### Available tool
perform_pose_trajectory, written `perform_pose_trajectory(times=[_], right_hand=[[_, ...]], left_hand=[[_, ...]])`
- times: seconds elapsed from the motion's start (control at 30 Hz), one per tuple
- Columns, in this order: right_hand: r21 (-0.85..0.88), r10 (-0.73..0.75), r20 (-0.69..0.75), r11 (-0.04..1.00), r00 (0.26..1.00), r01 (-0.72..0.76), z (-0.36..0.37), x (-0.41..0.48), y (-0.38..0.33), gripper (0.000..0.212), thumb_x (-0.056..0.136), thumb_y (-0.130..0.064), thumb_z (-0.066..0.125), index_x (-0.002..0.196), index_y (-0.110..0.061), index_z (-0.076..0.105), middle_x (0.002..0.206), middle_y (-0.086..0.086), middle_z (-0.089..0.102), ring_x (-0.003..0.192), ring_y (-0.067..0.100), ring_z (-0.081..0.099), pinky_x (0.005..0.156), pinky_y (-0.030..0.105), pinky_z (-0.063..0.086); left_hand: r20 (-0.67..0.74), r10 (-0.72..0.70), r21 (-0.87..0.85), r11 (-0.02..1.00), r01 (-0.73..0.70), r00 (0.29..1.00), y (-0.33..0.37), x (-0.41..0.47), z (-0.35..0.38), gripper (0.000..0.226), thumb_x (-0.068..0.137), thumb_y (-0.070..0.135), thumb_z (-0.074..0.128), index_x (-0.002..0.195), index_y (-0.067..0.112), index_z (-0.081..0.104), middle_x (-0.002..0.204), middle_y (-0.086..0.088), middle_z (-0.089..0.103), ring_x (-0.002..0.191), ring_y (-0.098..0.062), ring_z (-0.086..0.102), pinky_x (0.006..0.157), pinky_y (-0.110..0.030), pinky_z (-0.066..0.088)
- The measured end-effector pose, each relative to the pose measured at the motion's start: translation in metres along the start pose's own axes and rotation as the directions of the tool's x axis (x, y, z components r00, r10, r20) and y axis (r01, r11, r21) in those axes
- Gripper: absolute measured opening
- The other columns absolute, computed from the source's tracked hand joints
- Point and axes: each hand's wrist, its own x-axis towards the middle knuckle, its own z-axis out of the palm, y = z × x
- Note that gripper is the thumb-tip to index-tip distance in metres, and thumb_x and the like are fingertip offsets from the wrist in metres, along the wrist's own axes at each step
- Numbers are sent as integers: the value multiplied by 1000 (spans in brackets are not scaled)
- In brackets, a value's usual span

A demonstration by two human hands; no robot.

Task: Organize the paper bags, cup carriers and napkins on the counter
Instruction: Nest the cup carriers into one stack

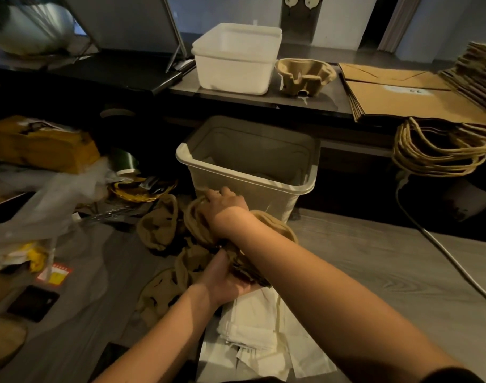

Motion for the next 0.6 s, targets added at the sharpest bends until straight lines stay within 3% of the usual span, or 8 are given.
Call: perform_pose_trajectory(times=[0.13, 0.23, 0.3, 0.37, 0.43, 0.5, 0.57, 0.6], right_hand=[[1, -42, -43, 999, 998, 42, 2, -6, 4, 57, 87, -21, 60, 140, -23, 38, 140, 9, 32, 127, 37, 34, 98, 55, 39], [29, -115, -201, 992, 973, 123, -5, -16, 10, 70, 84, -30, 64, 144, -34, 27, 140, 8, 31, 127, 32, 33, 95, 47, 44], [143, -134, -348, 971, 928, 194, -14, -31, 20, 80, 81, -39, 66, 145, -42, 18, 141, 6, 30, 127, 28, 32, 93, 43, 45], [332, -71, -473, 909, 878, 253, -24, -50, 33, 83, 78, -45, 69, 143, -50, 18, 138, 4, 32, 125, 25, 34, 92, 39, 47], [581, 15, -509, 743, 861, 331, -34, -69, 49, 74, 79, -44, 69, 137, -57, 26, 129, -2, 33, 118, 16, 37, 91, 29, 45], [775, 49, -486, 486, 872, 405, -39, -86, 64, 59, 81, -42, 68, 126, -61, 34, 122, -10, 35, 112, 9, 37, 87, 21, 42], [843, 23, -465, 318, 885, 434, -35, -98, 80, 50, 80, -46, 65, 120, -61, 40, 119, -18, 41, 112, 8, 44, 90, 24, 45], [861, -3, -458, 248, 889, 444, -30, -102, 87, 49, 77, -49, 64, 120, -58, 42, 119, -18, 45, 112, 9, 48, 91, 27, 46]], left_hand=[[-8, -26, 17, 1000, 26, 1000, -3, 10, -9, 44, 91, 37, 49, 122, 6, 51, 116, -22, 58, 103, -40, 53, 72, -53, 45], [86, -59, 7, 998, 59, 995, -2, 10, -8, 47, 88, 40, 50, 120, 6, 56, 113, -21, 62, 105, -37, 55, 76, -53, 47], [151, -83, 9, 997, 83, 985, 0, 11, -7, 48, 82, 42, 53, 113, 7, 64, 111, -19, 65, 101, -35, 62, 80, -50, 53], [217, -99, 51, 995, 90, 971, 2, 9, -6, 49, 83, 45, 51, 110, 9, 70, 117, -16, 64, 103, -33, 64, 95, -50, 46], [247, -126, 65, 991, 113, 961, 2, 10, -7, 52, 87, 47, 47, 116, 9, 67, 127, -16, 59, 118, -34, 54, 107, -49, 34], [200, -145, 74, 988, 133, 969, 2, 8, -4, 52, 84, 46, 49, 106, 5, 71, 118, -20, 63, 114, -36, 54, 98, -49, 44], [119, -174, 46, 985, 169, 978, 1, 9, -5, 52, 82, 46, 53, 92, 0, 74, 105, -24, 67, 103, -37, 57, 83, -48, 52], [93, -181, 12, 983, 181, 979, 1, 10, -6, 52, 82, 46, 54, 97, -1, 72, 105, -25, 67, 104, -38, 57, 83, -49, 51]])
